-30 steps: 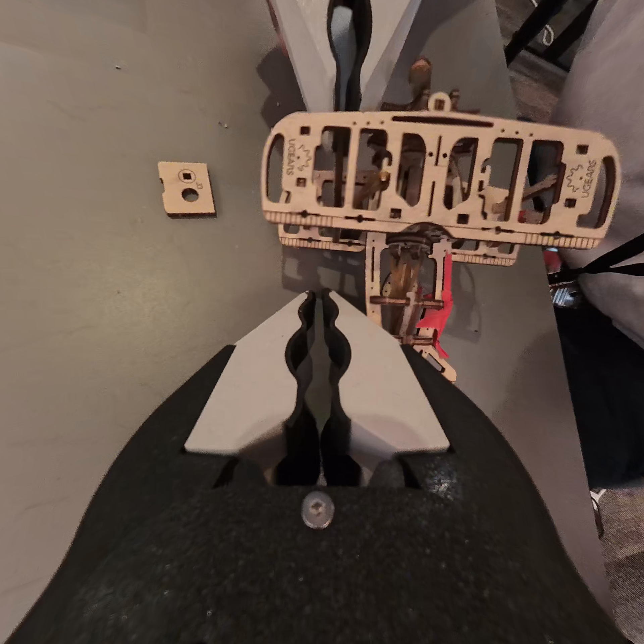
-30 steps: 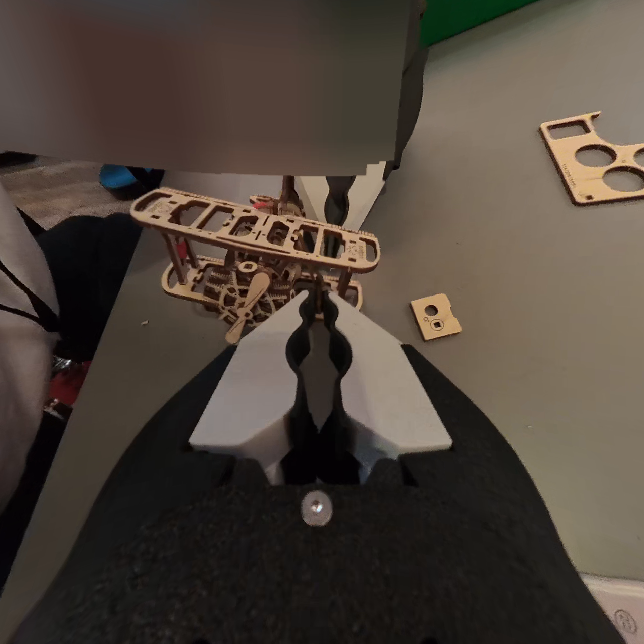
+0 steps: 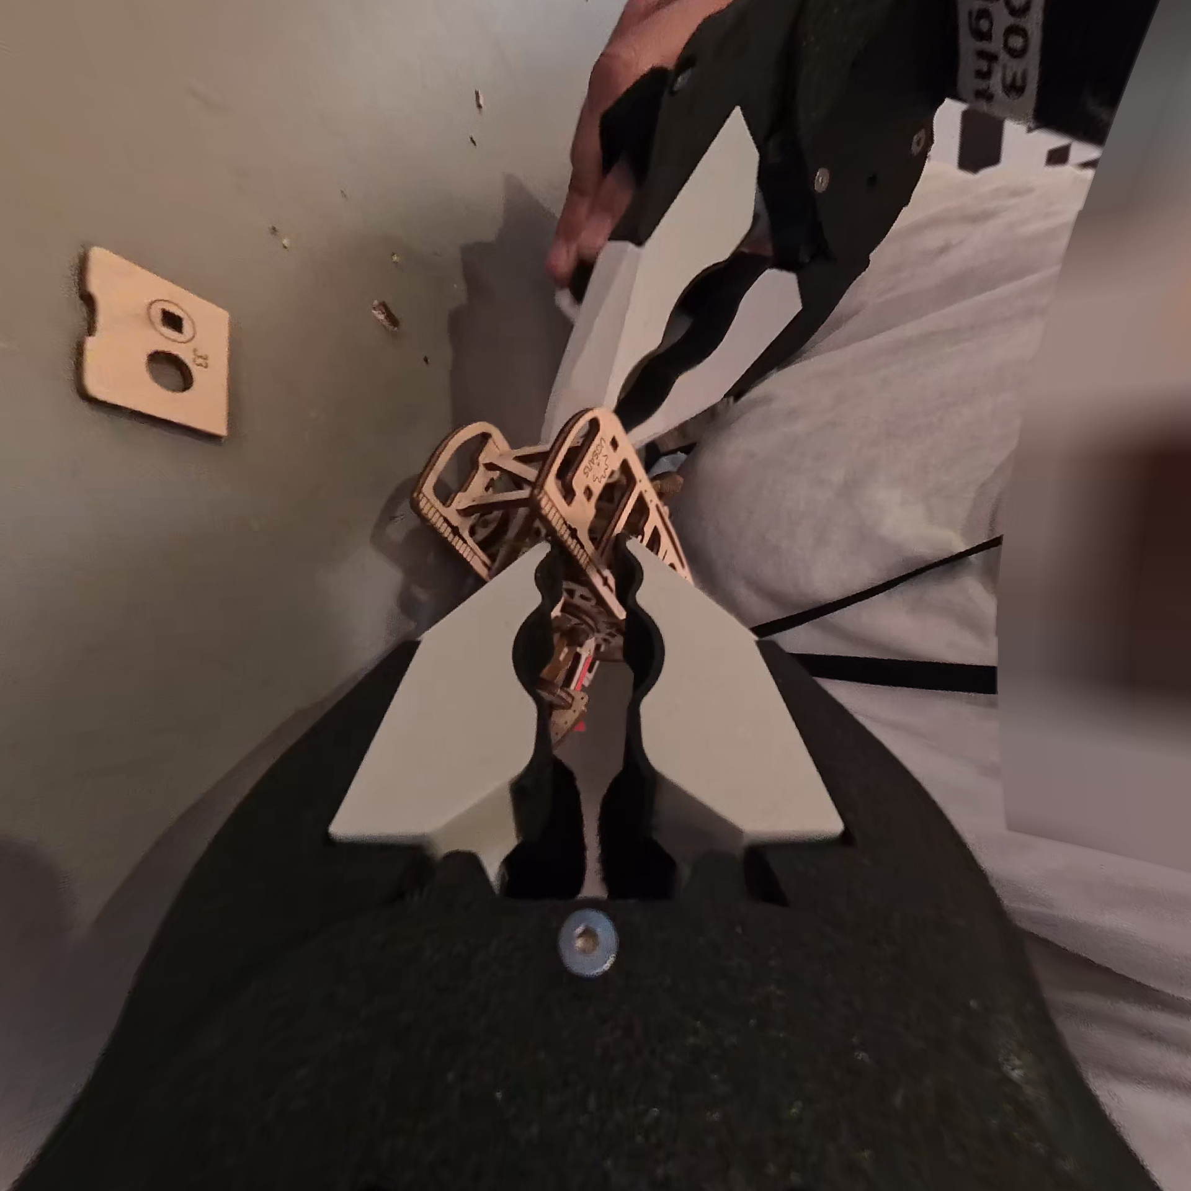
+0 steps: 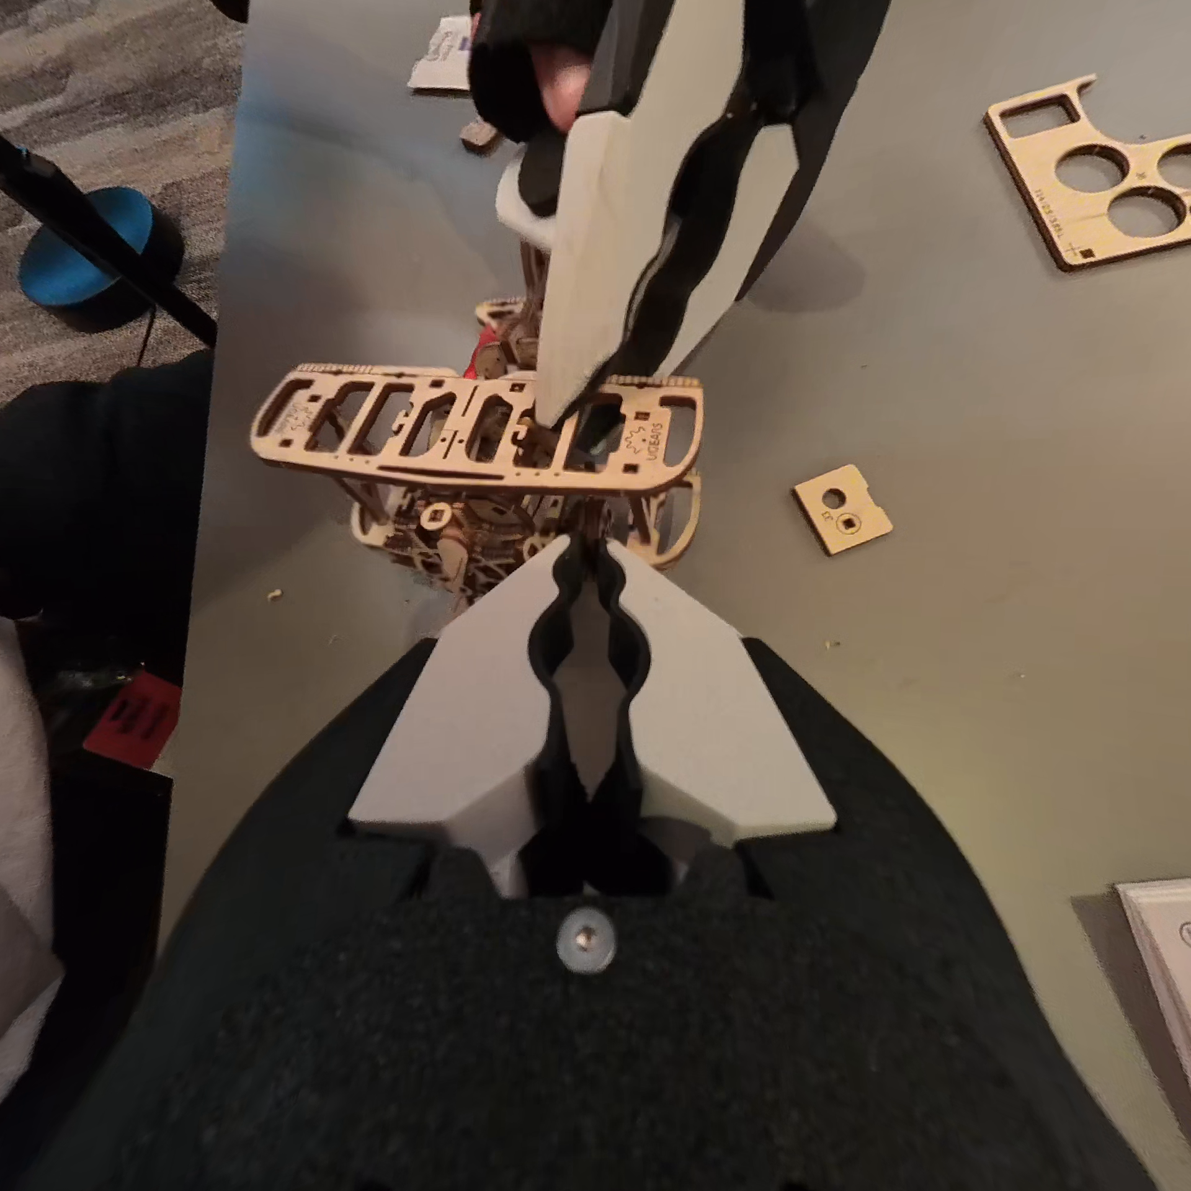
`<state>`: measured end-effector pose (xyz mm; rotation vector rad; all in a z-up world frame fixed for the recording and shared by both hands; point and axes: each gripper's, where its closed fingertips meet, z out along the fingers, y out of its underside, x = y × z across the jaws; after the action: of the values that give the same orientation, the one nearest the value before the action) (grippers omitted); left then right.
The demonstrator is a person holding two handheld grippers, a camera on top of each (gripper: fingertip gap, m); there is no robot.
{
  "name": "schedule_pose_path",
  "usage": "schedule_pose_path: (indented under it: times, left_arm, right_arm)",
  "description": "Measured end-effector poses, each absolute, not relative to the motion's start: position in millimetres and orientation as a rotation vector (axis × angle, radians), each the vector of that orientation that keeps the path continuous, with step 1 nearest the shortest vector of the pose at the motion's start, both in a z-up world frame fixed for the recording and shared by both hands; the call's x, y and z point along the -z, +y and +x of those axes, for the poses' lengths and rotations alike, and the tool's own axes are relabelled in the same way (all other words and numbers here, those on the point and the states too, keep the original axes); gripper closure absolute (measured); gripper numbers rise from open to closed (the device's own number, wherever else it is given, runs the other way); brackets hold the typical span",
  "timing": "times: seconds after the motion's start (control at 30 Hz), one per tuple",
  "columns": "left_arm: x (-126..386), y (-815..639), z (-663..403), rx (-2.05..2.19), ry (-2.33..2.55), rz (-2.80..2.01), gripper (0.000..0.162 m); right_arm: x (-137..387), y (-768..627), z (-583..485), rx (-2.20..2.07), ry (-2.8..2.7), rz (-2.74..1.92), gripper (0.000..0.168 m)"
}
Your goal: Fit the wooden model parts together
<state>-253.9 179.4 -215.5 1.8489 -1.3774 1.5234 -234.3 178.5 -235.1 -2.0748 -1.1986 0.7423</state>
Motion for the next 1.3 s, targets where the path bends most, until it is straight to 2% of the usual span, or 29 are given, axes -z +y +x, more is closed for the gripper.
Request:
schedule_pose_path:
  times: [0.13, 0.43, 0.8, 1.3]
  left_arm:
    - [205, 173, -255, -1.536, -1.449, 1.889, 0.156]
    - [181, 155, -259, -1.644, -1.694, 1.982, 0.162]
    - [175, 134, -261, -1.772, -1.868, 2.091, 0.162]
    - [174, 124, -264, -1.775, -2.011, 2.113, 0.162]
  right_arm:
    - [228, 174, -228, -0.734, -1.122, -2.119, 0.166]
    - [201, 169, -232, -0.541, -1.0, -1.98, 0.167]
    - [177, 158, -238, -0.522, -0.853, -1.792, 0.167]
    - [178, 154, -240, -0.644, -0.743, -1.852, 0.167]
